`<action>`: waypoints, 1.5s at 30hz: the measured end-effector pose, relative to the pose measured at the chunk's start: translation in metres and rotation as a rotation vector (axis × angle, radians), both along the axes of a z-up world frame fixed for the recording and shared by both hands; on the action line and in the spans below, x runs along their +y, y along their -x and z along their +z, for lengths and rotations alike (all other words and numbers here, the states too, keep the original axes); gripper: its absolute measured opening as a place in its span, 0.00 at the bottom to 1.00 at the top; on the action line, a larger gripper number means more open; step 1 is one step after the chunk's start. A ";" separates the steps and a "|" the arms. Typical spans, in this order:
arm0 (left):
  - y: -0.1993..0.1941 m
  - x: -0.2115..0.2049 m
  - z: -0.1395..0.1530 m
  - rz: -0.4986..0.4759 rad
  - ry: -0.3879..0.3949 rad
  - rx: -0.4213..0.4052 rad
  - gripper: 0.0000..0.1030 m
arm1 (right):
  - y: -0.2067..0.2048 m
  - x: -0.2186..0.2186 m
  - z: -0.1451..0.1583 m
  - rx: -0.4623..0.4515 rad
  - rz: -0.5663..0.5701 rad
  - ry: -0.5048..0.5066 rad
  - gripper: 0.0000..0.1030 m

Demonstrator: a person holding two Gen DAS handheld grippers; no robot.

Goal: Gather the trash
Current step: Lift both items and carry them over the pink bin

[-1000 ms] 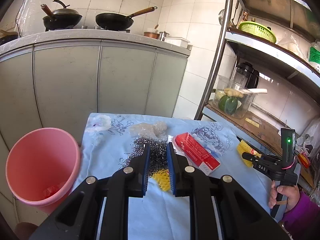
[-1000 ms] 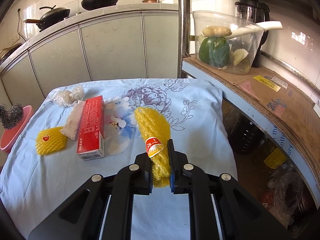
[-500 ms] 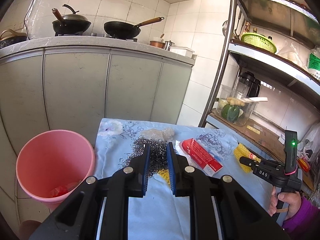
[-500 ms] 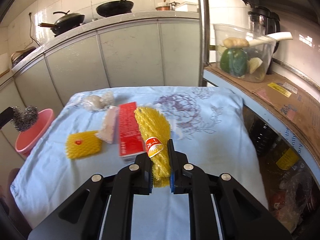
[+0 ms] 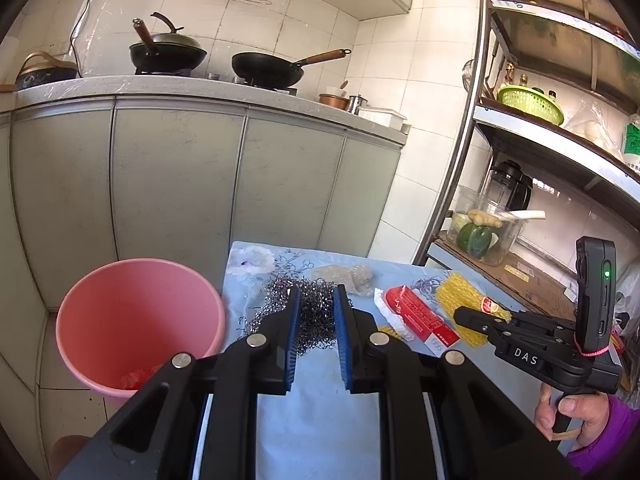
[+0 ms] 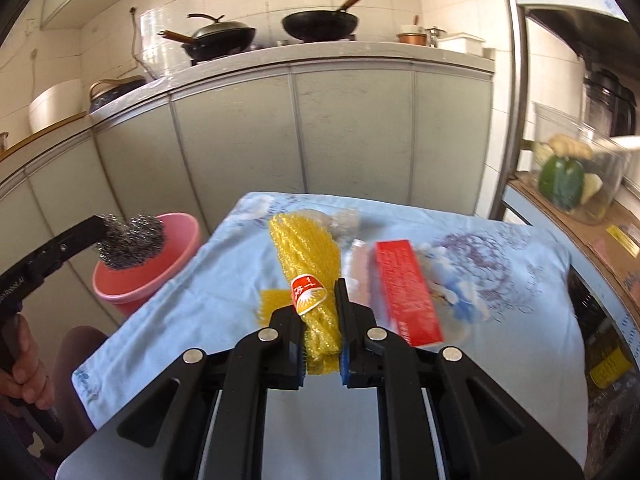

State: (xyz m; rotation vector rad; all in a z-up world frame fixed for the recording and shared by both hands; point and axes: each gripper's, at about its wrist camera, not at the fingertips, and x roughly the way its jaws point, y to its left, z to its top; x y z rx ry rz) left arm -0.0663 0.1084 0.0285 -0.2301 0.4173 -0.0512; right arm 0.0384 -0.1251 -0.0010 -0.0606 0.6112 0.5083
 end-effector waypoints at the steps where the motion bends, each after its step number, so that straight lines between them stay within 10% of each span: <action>1: 0.002 0.003 -0.001 0.007 0.003 -0.001 0.15 | 0.001 0.006 0.002 -0.003 0.015 -0.002 0.12; 25: 0.019 0.090 -0.011 0.208 0.028 -0.007 0.15 | 0.016 0.165 0.015 -0.040 0.336 -0.017 0.12; 45: 0.003 0.162 -0.046 0.315 -0.024 0.092 0.15 | -0.010 0.260 -0.024 0.124 0.444 -0.024 0.12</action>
